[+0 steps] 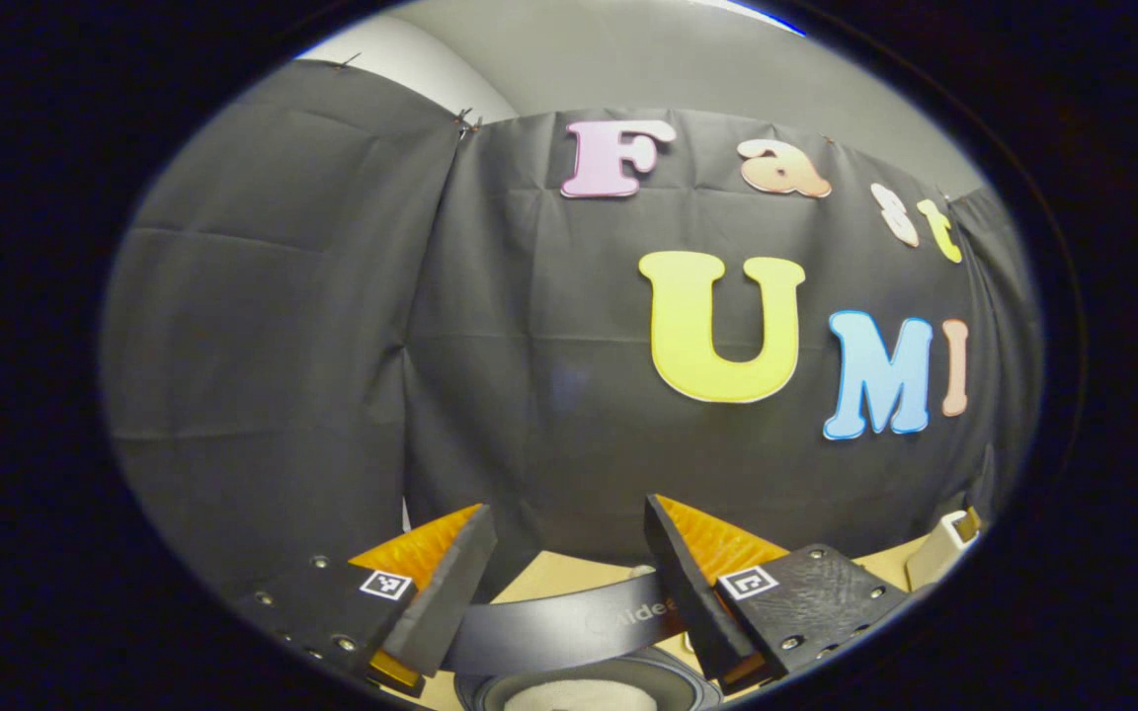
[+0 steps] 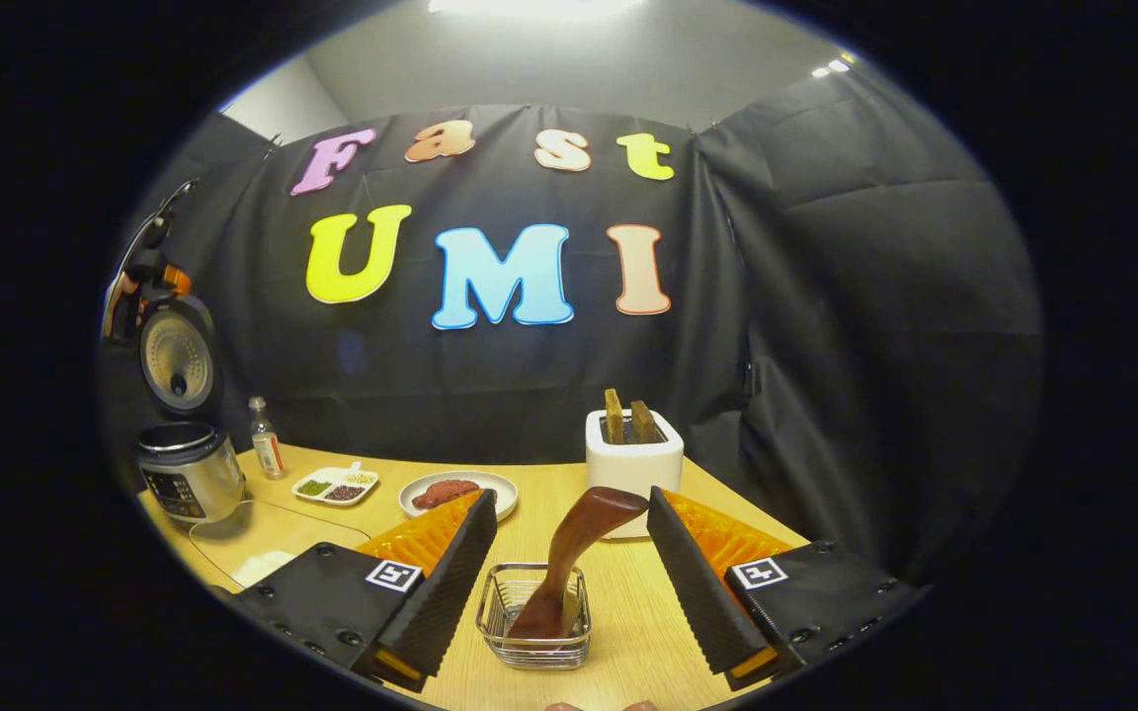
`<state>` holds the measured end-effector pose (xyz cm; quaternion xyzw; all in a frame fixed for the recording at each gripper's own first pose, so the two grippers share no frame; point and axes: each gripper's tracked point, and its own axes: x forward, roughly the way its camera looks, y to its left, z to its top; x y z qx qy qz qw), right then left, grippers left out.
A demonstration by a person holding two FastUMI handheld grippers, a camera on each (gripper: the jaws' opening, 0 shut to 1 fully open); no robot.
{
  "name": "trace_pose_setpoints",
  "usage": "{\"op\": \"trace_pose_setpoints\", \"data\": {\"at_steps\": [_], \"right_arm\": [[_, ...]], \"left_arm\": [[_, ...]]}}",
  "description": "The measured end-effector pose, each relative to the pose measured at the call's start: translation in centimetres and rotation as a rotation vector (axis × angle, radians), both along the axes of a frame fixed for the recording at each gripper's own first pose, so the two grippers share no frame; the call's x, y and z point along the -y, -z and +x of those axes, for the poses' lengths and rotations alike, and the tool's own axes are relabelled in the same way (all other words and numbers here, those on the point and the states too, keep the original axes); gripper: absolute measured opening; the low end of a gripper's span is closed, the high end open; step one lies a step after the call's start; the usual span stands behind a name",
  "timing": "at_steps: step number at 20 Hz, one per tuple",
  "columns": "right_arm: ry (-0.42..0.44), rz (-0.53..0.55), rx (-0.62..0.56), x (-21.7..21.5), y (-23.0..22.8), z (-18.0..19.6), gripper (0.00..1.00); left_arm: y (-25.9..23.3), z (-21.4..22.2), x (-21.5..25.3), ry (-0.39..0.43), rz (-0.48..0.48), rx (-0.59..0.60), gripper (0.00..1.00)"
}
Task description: Close the left gripper, press the button to open the rice cooker; take a wooden spoon from the chopstick holder with the right hand, scoop a spoonful of rice and pour it into the rice cooker, then put the wooden spoon back into the chopstick holder.
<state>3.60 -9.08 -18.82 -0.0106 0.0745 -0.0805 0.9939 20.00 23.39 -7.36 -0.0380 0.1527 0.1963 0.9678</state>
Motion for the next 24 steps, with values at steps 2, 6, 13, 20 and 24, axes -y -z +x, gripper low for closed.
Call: {"op": "trace_pose_setpoints", "data": {"at_steps": [2,6,13,20,24], "right_arm": [[-0.031,-0.010,0.004,-1.1,0.2,-0.4,0.98],[-0.096,0.026,-0.009,-3.1,1.3,-0.6,0.98],[-0.182,0.045,-0.038,-5.9,3.1,-1.7,0.98],[-0.227,0.065,-0.008,-7.2,2.8,-3.1,0.98],[-0.222,0.078,0.001,-6.5,2.7,-3.2,0.98]], "left_arm": [[0.7,-1.7,1.7,0.007,-0.016,-0.022,0.96],[3.0,-5.4,5.4,0.031,-0.022,-0.055,0.94],[9.7,-10.5,10.0,0.082,-0.095,-0.168,0.96],[14.2,-12.0,11.1,0.074,-0.065,-0.243,0.95],[16.8,-13.1,12.2,0.078,-0.040,-0.290,0.97]]}}
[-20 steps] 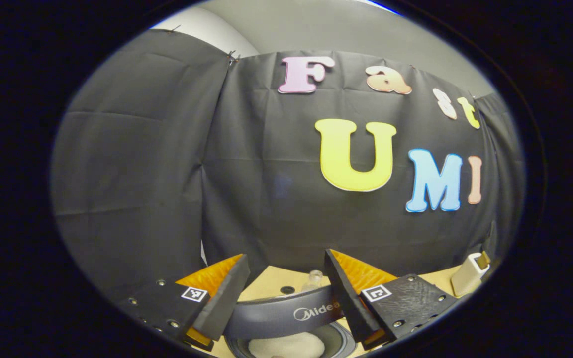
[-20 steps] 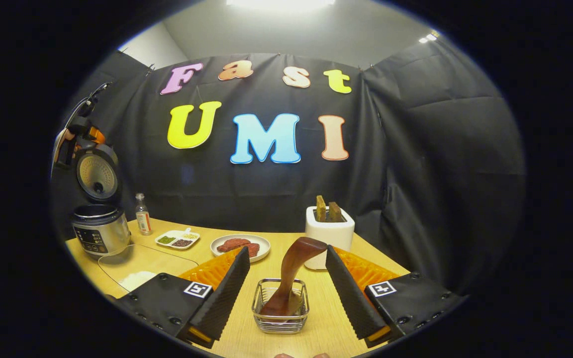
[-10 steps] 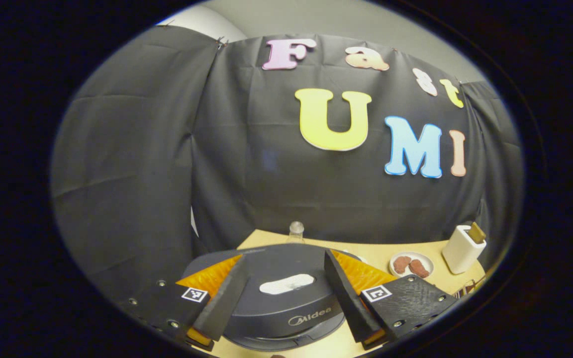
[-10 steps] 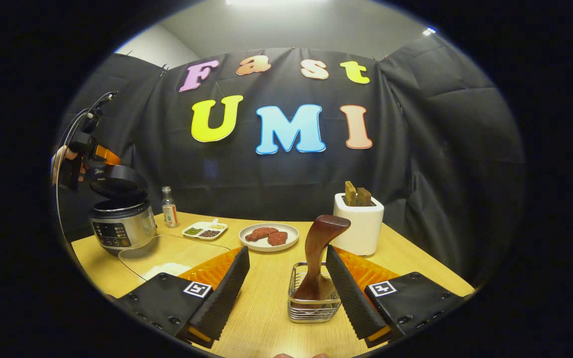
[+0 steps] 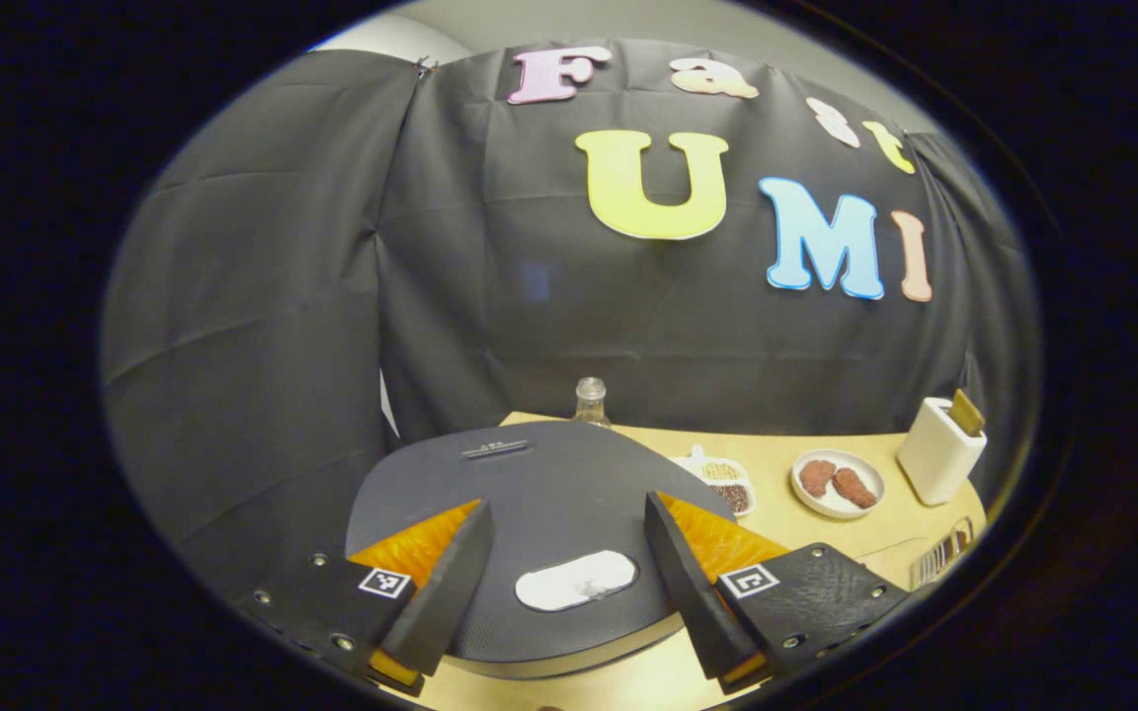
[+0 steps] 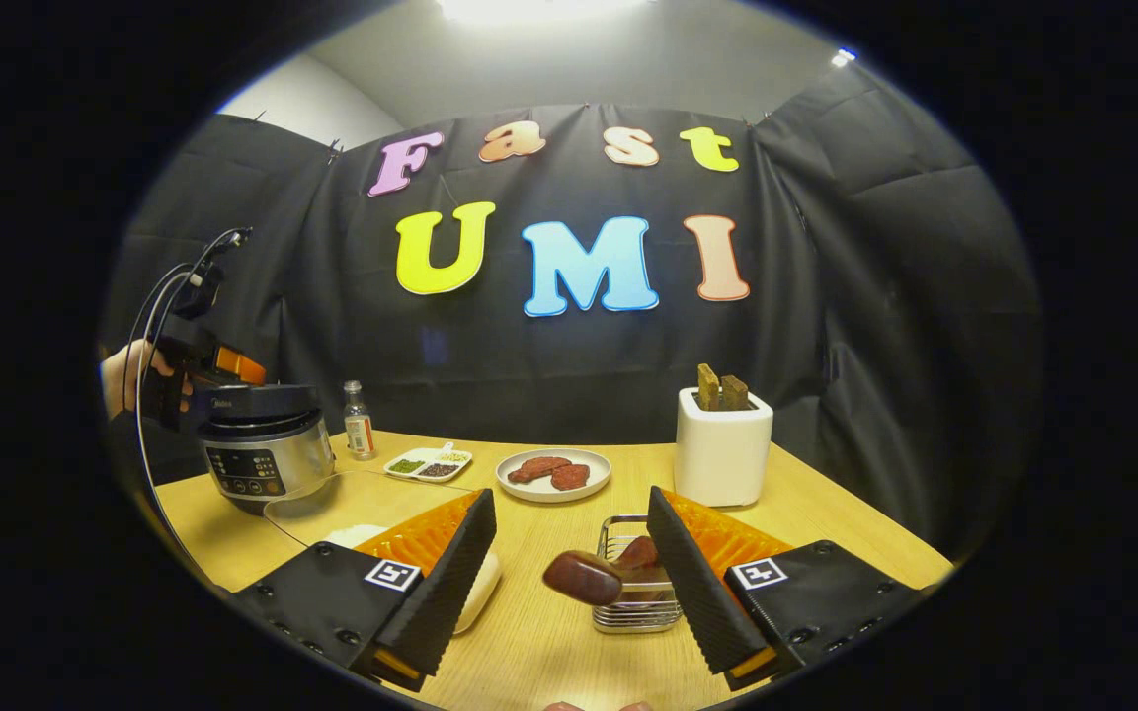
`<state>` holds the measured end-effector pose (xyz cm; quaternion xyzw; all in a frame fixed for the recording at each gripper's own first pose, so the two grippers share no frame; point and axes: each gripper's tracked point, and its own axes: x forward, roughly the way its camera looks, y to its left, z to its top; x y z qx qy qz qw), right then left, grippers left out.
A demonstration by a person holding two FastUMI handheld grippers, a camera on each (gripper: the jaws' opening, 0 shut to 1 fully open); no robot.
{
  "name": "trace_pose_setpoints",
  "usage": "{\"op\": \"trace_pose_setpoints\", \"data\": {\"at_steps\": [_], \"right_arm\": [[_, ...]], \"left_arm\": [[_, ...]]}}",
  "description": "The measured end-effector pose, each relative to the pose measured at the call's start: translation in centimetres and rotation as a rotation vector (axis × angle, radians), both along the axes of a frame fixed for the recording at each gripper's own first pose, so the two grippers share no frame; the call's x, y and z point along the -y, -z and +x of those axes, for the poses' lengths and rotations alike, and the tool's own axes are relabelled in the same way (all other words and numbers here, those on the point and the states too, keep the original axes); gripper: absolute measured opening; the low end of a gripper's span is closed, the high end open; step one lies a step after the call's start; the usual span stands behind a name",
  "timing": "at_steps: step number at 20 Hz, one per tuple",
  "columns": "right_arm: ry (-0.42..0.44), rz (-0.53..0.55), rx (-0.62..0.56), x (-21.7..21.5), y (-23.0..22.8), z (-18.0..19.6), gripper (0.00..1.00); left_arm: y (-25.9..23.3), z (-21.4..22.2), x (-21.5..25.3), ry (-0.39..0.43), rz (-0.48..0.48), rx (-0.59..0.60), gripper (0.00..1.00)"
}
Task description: Close the left gripper, press the button to open the rice cooker; take a wooden spoon from the chopstick holder with the right hand, scoop a spoonful of rice and pour it into the rice cooker, then put the wooden spoon back into the chopstick holder.
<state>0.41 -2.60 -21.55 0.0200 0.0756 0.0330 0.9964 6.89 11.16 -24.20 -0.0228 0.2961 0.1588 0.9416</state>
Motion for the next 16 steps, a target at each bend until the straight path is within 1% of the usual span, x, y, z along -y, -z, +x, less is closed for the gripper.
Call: {"op": "trace_pose_setpoints", "data": {"at_steps": [1,2,4,5,6,8,11,12,13,14,16], "right_arm": [[0.000,0.007,0.003,0.2,0.0,0.0,0.98],[0.003,0.013,0.002,0.4,0.3,0.1,0.98],[0.006,0.018,-0.014,0.6,0.8,0.3,0.98],[0.005,0.016,-0.020,0.6,1.0,0.4,0.93],[0.005,0.011,-0.019,0.6,0.9,0.3,0.98],[0.003,0.003,-0.008,0.5,0.7,0.3,0.98],[-0.022,0.004,0.003,-0.6,0.5,0.3,0.98],[-0.033,0.000,0.006,-1.1,0.5,0.4,0.98],[-0.043,-0.006,0.004,-1.5,0.7,0.4,0.98],[-0.055,-0.010,-0.002,-1.9,1.0,0.5,0.98],[-0.076,-0.015,-0.013,-2.5,1.3,0.2,0.98]], "left_arm": [[0.7,-0.5,0.1,0.009,0.015,-0.022,0.98],[0.2,-0.3,0.1,0.015,0.038,0.004,0.97],[0.3,-0.4,0.2,-0.001,0.023,0.017,0.97],[0.2,-0.4,0.3,0.003,0.033,0.037,0.98],[0.5,-0.7,0.3,0.007,0.038,0.027,0.99],[0.8,-0.5,0.5,0.015,0.048,0.026,0.98],[1.1,-0.7,0.6,0.005,0.039,0.014,0.99],[1.5,-1.1,0.7,0.009,0.045,-0.010,0.98],[1.6,-0.9,0.8,0.013,0.062,0.008,0.98],[1.8,-1.1,0.9,0.013,0.064,-0.001,0.97],[1.3,-0.7,0.6,0.016,0.063,0.009,1.00]]}}
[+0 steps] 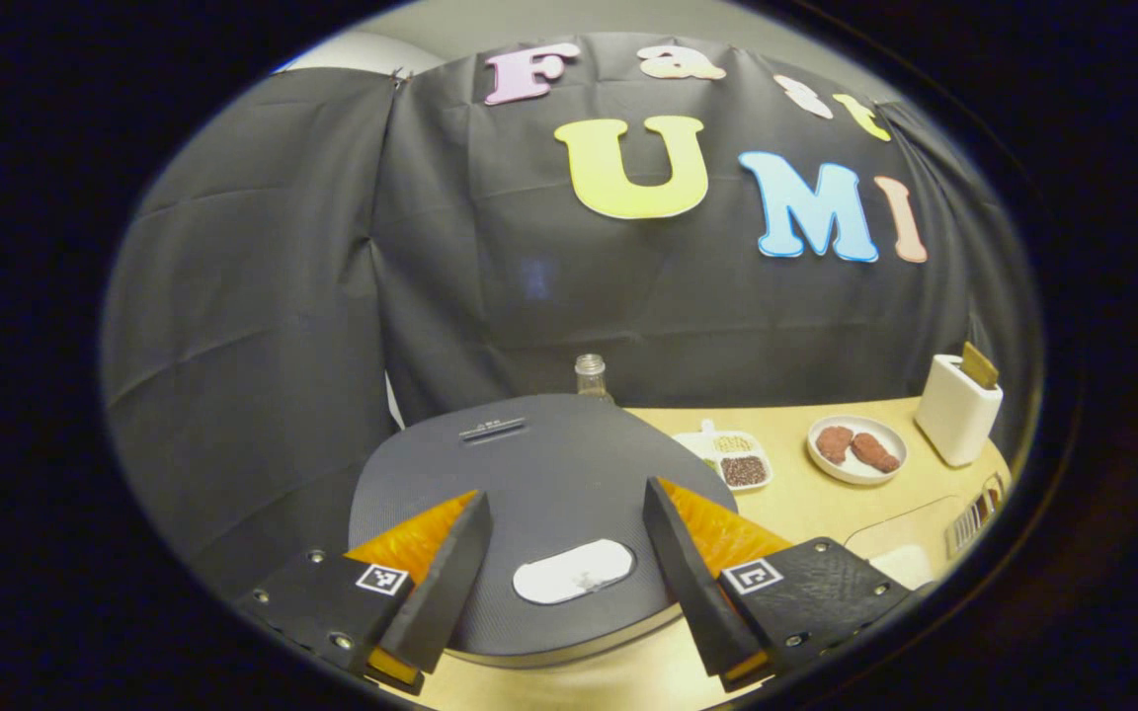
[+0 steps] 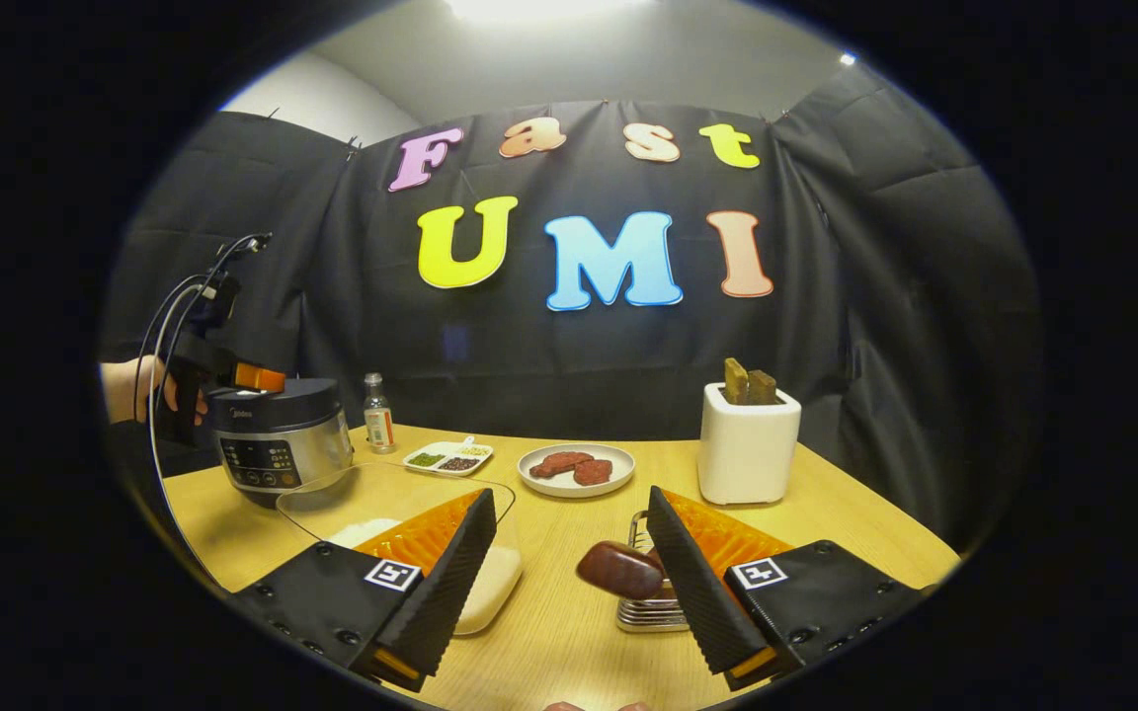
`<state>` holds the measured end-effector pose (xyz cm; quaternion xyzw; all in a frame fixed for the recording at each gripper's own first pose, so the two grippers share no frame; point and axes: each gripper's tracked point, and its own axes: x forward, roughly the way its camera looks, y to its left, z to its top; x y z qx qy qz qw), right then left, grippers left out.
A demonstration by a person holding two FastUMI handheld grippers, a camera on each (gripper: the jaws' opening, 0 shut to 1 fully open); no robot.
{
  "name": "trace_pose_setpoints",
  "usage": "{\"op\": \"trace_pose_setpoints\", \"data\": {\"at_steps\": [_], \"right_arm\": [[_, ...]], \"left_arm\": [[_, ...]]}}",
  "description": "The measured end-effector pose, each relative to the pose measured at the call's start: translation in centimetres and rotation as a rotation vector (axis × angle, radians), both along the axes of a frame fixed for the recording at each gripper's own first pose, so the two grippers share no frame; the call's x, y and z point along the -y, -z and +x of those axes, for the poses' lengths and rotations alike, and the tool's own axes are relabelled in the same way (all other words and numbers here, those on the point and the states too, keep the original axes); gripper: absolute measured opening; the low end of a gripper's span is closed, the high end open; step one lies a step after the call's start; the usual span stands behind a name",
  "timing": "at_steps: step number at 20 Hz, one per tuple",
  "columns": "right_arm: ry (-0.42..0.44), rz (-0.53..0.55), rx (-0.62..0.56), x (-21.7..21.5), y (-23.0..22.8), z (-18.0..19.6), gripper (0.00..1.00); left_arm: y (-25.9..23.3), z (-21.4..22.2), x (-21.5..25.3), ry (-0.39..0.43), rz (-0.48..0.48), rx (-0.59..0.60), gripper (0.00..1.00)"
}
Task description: Close the left gripper, press the button to open the rice cooker; take a wooden spoon from the chopstick holder with the right hand, scoop a spoonful of rice and pour it into the rice cooker, then put the wooden spoon back into the chopstick holder.
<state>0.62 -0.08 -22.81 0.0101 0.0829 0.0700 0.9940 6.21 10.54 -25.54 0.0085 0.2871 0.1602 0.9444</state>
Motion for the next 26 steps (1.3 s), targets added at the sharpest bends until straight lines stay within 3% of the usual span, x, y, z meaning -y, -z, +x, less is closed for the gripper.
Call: {"op": "trace_pose_setpoints", "data": {"at_steps": [5,6,8,12,13,15,17,21,22,26], "right_arm": [[0.020,-0.040,0.024,0.9,-1.8,-0.6,0.98],[0.033,-0.048,0.030,1.3,-2.2,-0.7,0.93],[0.055,-0.064,0.047,1.8,-3.3,-0.6,0.98],[0.094,-0.094,0.086,2.5,-6.3,-0.8,0.93],[0.102,-0.096,0.096,2.6,-7.1,-0.8,0.98],[0.108,-0.095,0.113,2.4,-8.6,-0.9,0.94],[0.121,-0.099,0.135,2.5,-10.2,-0.8,0.98],[0.148,-0.076,0.170,2.8,-13.2,-1.0,0.99],[0.151,-0.073,0.178,2.7,-13.6,-1.1,0.94],[0.173,-0.103,0.166,3.5,-13.1,-1.8,0.98]], "left_arm": [[-2.2,-1.1,0.1,-0.022,0.031,0.059,0.96],[-3.2,-1.5,0.7,-0.014,0.055,0.086,0.95],[-5.9,-2.4,3.1,0.027,0.064,0.162,0.93],[-9.6,-4.2,7.9,0.119,0.002,0.283,0.93],[-9.7,-4.3,9.4,0.139,-0.010,0.304,0.93],[-11.7,-5.1,11.2,0.183,-0.044,0.351,0.93],[-13.9,-6.3,12.3,0.208,-0.061,0.405,0.92],[-15.4,-8.5,13.4,0.243,-0.010,0.452,0.92],[-15.6,-9.0,13.6,0.241,-0.010,0.462,0.92],[-14.1,-11.5,13.2,0.239,-0.047,0.449,0.94]]}}
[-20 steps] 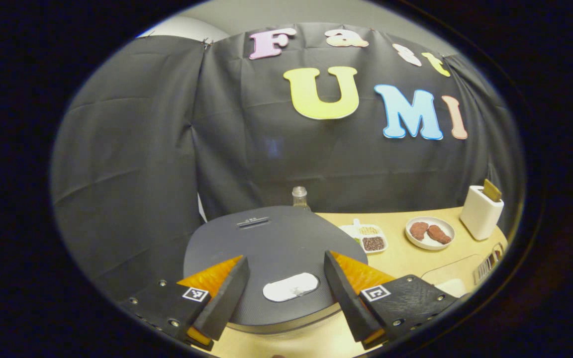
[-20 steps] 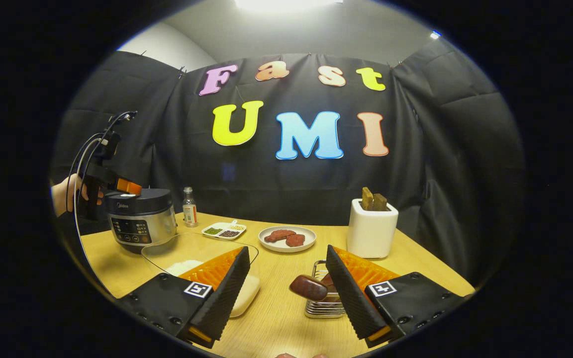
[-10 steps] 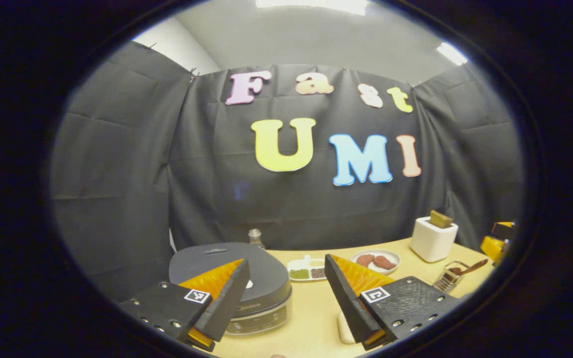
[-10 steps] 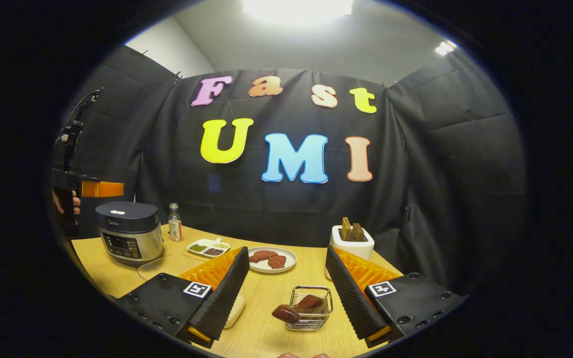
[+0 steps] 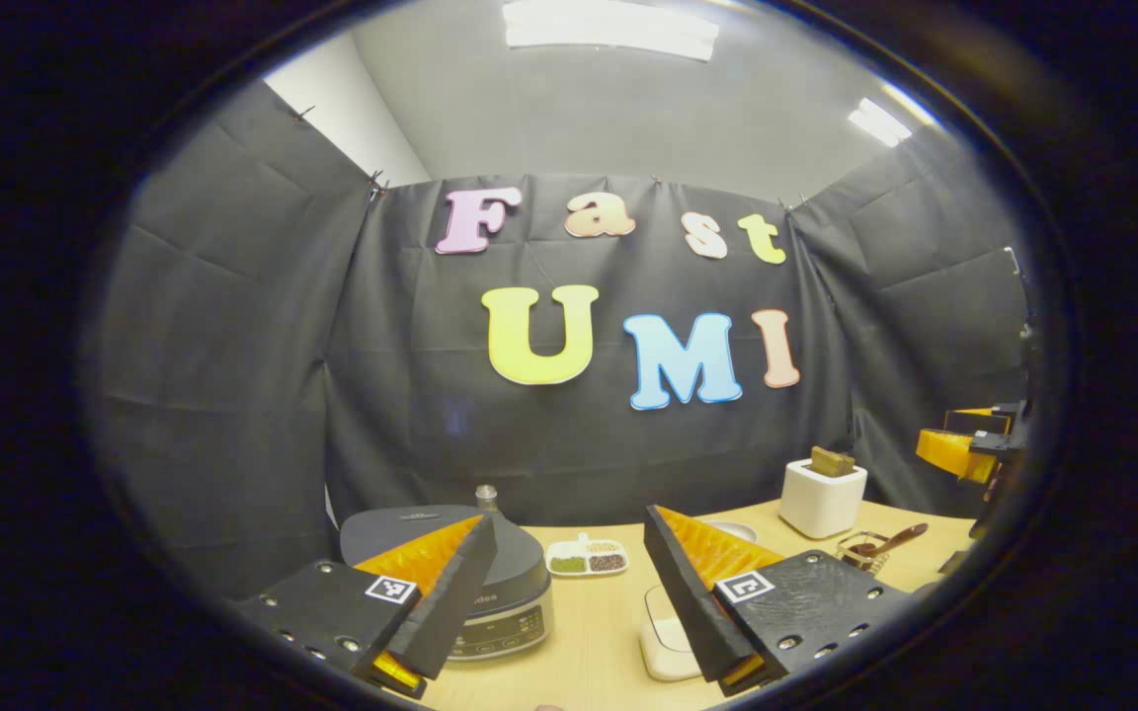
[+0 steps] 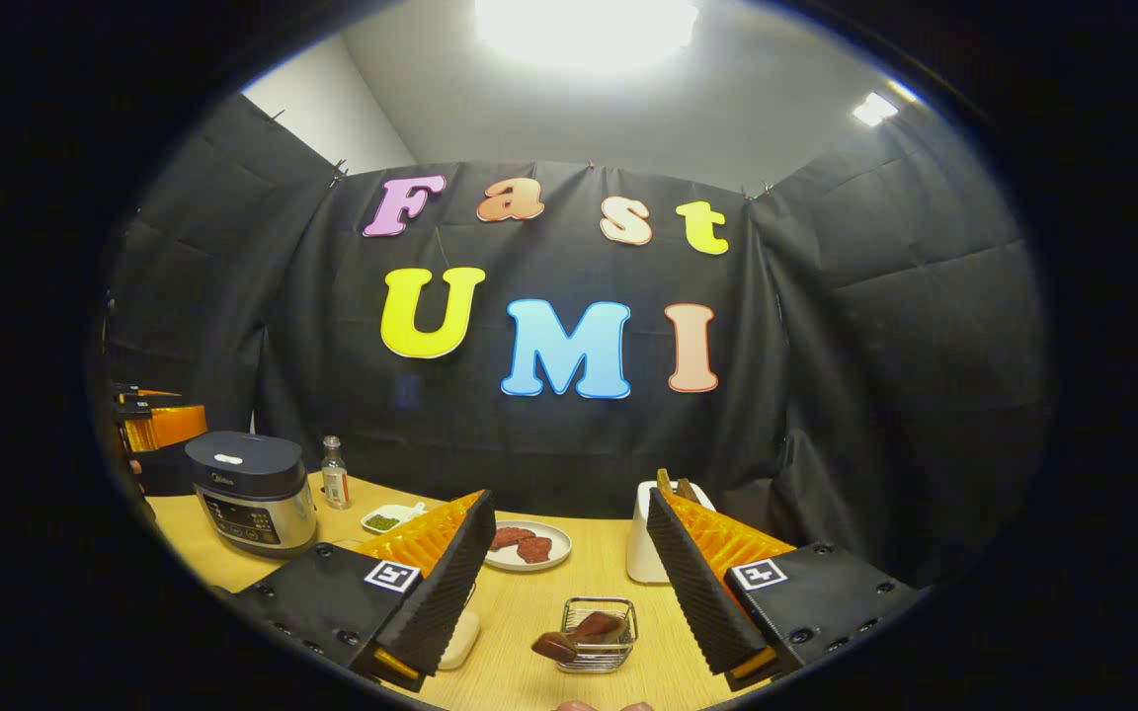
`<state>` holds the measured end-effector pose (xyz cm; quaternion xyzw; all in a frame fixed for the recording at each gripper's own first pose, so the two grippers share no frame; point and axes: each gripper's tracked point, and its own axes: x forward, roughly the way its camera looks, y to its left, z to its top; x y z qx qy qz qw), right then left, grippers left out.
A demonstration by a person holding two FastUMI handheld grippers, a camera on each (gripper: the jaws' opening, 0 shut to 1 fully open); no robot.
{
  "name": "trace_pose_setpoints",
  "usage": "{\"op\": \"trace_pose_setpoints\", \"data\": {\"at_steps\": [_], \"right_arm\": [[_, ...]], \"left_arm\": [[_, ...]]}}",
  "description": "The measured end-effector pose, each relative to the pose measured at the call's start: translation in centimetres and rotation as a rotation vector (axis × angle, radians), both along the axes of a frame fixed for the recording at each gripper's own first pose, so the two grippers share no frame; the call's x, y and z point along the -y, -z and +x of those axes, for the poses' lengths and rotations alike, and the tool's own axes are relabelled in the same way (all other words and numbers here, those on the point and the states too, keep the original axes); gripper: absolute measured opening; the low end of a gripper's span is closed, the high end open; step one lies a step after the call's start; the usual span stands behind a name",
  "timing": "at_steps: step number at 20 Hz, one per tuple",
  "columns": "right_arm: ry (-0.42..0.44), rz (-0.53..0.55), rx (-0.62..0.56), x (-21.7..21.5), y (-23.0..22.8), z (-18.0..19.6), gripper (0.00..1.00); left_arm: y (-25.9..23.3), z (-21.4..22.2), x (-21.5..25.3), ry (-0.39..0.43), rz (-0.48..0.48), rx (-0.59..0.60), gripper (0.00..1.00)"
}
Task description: Close the left gripper, press the button to open the rice cooker; take a wooden spoon from the chopstick holder with the right hand, scoop a spoonful of rice and pour it into the rice cooker, then put the wooden spoon back into the chopstick holder.
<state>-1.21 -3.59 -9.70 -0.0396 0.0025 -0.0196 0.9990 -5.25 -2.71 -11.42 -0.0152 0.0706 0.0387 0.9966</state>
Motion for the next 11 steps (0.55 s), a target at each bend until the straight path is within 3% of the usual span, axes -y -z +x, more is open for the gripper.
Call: {"op": "trace_pose_setpoints", "data": {"at_steps": [5,6,7,11], "right_arm": [[0.005,0.033,-0.021,0.3,0.1,-0.1,0.99],[0.008,0.042,-0.018,0.3,0.0,-0.1,0.94],[0.010,0.047,-0.017,0.4,0.0,-0.1,0.98],[0.007,0.047,-0.019,0.1,-0.2,0.0,0.98]], "left_arm": [[0.0,-0.9,-2.2,-0.030,-0.028,-0.006,0.92],[-0.2,-1.1,-2.3,-0.028,-0.023,-0.005,0.92],[-0.5,-1.3,-2.5,-0.030,-0.004,-0.003,0.92],[-2.5,-1.2,-3.7,-0.062,0.096,0.024,0.92]]}}
